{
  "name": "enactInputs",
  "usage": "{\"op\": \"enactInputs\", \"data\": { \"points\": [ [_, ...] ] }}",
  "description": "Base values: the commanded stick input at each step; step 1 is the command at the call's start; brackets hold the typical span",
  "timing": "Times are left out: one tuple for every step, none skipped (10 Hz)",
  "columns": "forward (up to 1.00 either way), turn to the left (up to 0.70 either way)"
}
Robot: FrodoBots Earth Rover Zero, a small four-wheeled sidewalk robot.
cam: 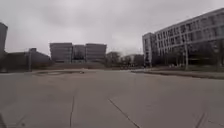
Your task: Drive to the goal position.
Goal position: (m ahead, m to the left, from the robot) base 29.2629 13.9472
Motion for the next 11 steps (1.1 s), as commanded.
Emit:
{"op": "enactInputs", "data": {
  "points": [
    [0.7,0.15],
    [0.7,0.33],
    [0.7,0.2],
    [0.7,0.0],
    [0.7,0.0],
    [0.7,0.0],
    [0.7,0.0],
    [0.7,0.0],
    [0.7,0.0],
    [0.7,0.0],
    [0.7,0.0]
  ]
}}
